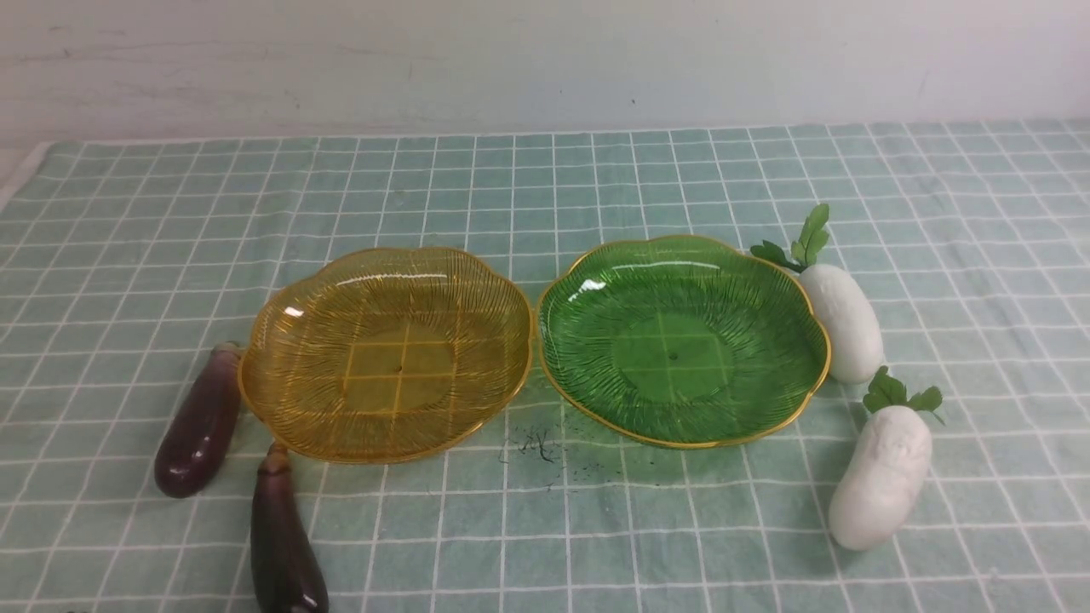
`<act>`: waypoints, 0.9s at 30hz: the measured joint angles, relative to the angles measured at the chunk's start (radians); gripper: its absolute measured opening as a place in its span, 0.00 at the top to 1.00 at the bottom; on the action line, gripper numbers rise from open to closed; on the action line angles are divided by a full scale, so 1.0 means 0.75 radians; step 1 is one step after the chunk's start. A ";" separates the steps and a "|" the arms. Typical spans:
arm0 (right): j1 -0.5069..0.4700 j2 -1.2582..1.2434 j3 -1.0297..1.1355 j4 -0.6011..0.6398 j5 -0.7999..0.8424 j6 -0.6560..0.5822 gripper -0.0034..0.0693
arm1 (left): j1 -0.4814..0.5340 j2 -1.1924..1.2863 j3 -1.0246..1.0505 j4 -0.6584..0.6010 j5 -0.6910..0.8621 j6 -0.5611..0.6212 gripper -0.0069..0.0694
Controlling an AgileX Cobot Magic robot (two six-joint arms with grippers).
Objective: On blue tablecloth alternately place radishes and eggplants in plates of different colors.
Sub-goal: 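Place the white radish on the plate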
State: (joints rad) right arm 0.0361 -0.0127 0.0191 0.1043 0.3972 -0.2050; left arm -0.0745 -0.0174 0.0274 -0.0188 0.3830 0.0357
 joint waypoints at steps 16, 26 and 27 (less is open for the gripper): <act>0.000 0.000 0.014 0.812 -0.110 0.273 0.97 | 0.000 0.000 0.001 -1.122 -0.041 -0.528 0.92; 0.000 0.000 -0.002 0.914 -0.190 0.224 0.97 | 0.000 0.000 -0.023 -1.244 -0.088 -0.389 0.92; 0.000 0.000 -0.059 0.897 -0.188 0.166 0.97 | 0.000 0.000 -0.092 -1.244 -0.053 -0.316 0.92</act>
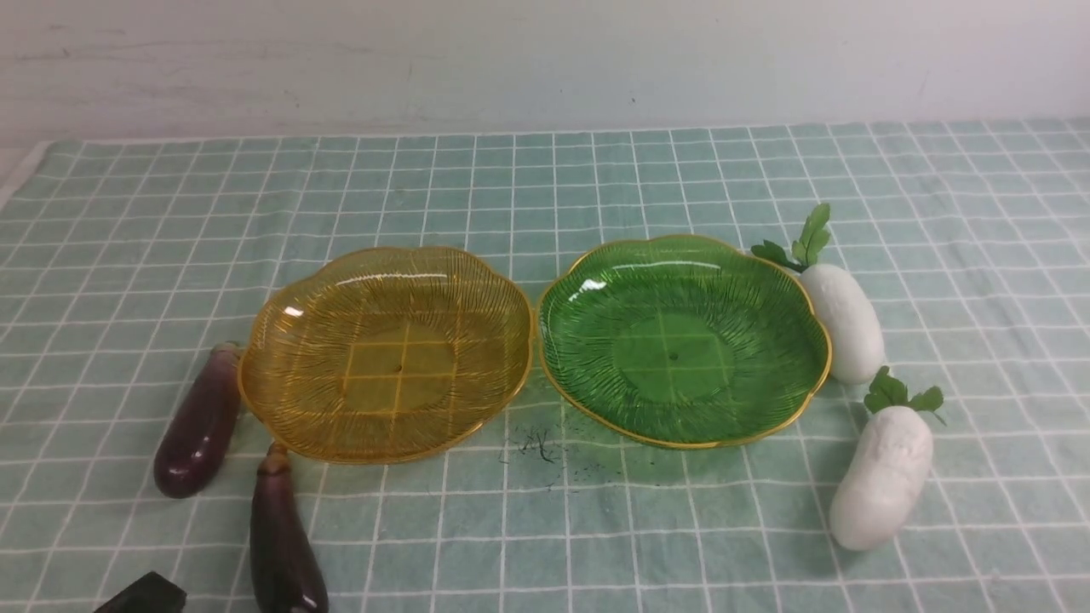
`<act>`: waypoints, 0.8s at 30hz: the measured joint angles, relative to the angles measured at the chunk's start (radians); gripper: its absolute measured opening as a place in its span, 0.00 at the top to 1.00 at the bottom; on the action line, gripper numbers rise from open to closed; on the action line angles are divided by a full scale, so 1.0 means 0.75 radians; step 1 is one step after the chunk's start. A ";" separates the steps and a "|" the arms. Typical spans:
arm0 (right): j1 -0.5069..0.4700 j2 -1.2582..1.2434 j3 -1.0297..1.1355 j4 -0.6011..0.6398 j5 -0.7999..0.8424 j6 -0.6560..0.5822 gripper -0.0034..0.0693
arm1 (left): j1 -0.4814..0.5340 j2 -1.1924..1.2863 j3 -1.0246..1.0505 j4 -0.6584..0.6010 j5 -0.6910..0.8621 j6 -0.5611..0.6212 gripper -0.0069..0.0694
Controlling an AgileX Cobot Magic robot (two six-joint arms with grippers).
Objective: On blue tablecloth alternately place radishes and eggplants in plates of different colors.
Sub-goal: 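Place the white radish on the plate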
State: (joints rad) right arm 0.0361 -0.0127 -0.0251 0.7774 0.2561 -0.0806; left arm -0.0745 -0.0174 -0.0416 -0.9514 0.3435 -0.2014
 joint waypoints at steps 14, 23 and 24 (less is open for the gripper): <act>0.000 0.929 -0.495 -0.505 0.454 -0.072 0.97 | 0.000 0.825 -0.512 0.458 0.595 0.345 0.92; 0.000 1.591 -0.829 -0.690 0.630 0.107 0.89 | 0.000 1.227 -0.640 0.582 0.655 0.366 0.91; 0.000 1.638 -0.855 -0.686 0.639 0.091 0.87 | 0.000 1.244 -0.640 0.585 0.655 0.366 0.91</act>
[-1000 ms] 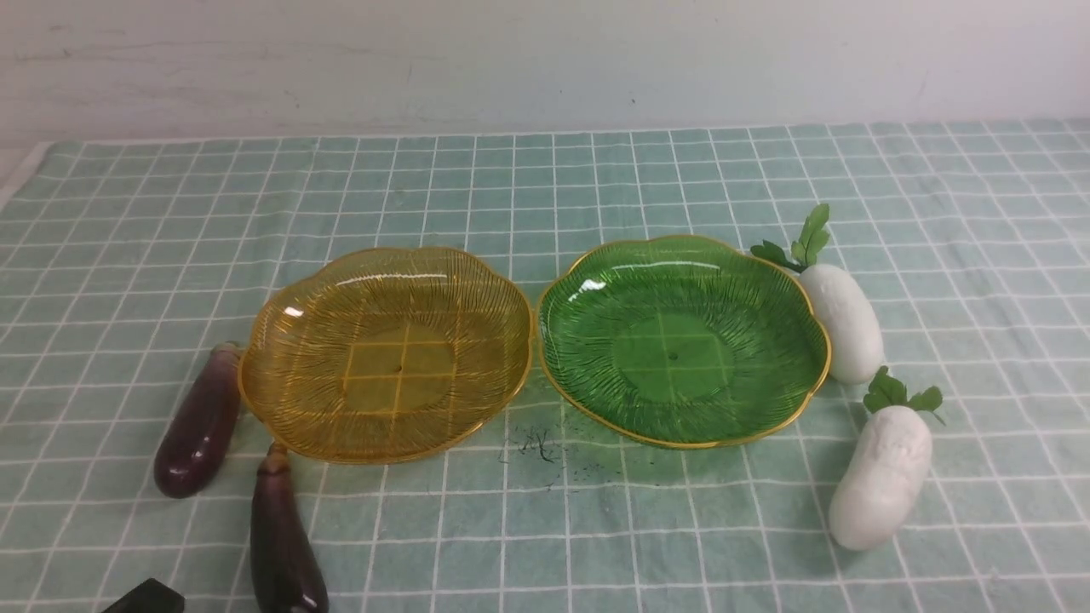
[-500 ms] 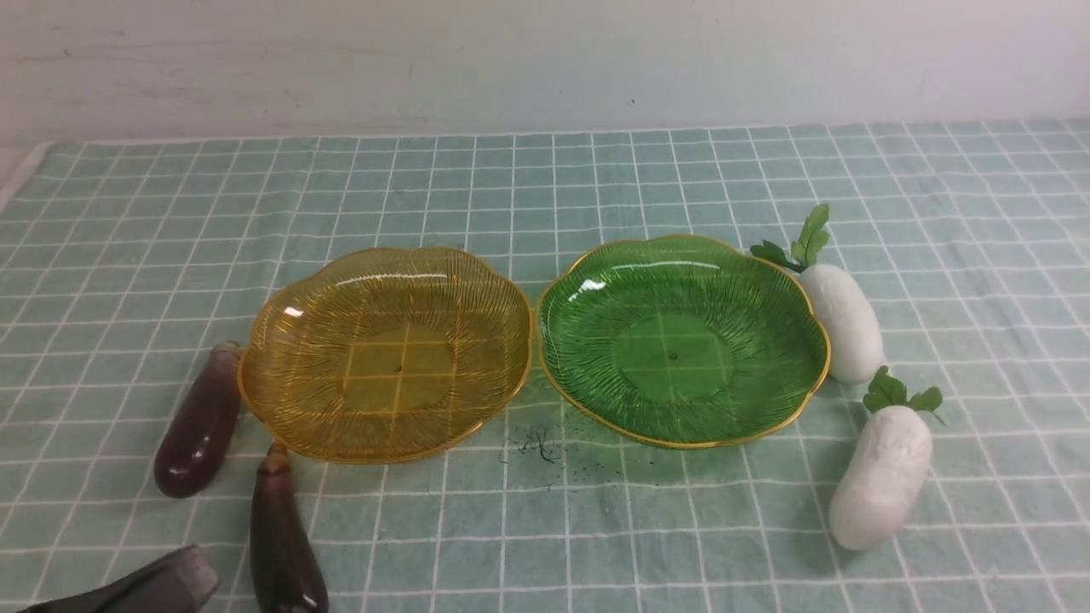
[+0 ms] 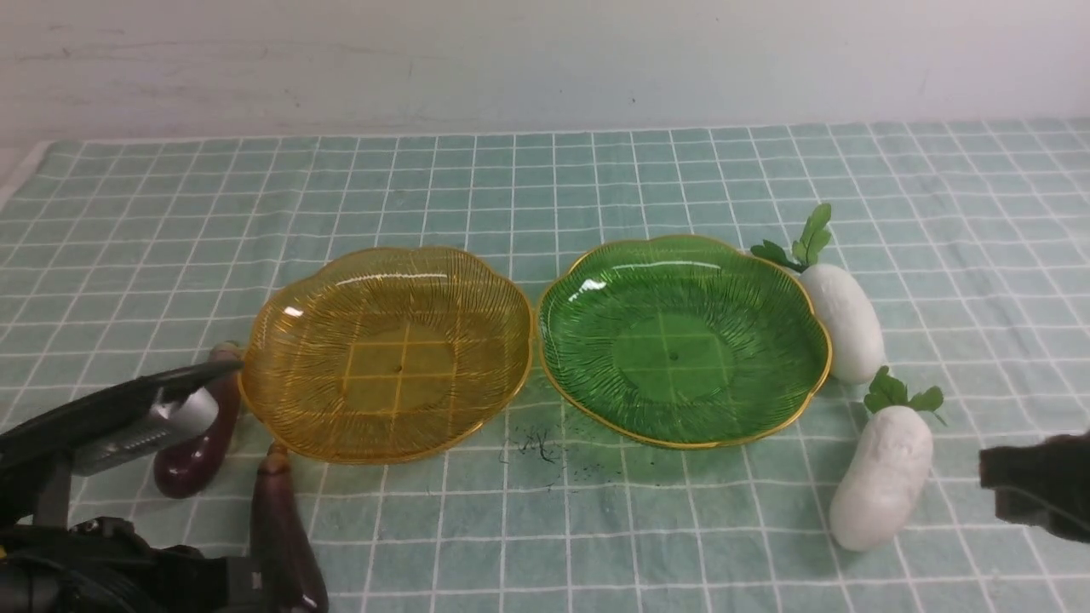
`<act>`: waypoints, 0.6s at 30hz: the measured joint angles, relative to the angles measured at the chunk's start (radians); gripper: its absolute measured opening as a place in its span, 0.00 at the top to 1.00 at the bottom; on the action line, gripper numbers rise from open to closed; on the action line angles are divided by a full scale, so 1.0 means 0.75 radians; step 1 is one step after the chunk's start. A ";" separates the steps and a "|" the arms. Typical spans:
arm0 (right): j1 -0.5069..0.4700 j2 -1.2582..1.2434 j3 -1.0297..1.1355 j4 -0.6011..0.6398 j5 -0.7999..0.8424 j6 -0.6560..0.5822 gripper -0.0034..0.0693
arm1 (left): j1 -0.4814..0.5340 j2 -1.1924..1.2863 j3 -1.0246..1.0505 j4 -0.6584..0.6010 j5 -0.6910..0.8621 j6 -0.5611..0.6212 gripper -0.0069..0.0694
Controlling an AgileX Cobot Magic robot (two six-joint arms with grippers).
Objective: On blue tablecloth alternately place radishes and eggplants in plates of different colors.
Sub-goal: 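Place the white radish on the plate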
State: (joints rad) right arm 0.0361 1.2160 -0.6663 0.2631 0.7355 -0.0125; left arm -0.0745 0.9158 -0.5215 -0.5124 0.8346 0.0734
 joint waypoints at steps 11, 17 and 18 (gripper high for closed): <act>0.000 0.406 -0.338 0.069 0.086 -0.035 0.32 | 0.000 0.041 0.000 0.023 0.000 0.000 0.79; 0.000 0.560 -0.386 0.123 0.030 -0.034 0.14 | 0.000 0.041 0.000 0.024 0.000 0.000 0.78; 0.000 0.594 -0.388 0.130 0.013 -0.034 0.13 | 0.000 0.041 0.000 0.024 0.000 0.000 0.78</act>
State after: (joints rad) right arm 0.0361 1.6615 -0.9569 0.3608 0.7452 -0.0379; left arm -0.0745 0.9463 -0.5215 -0.4941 0.8346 0.0734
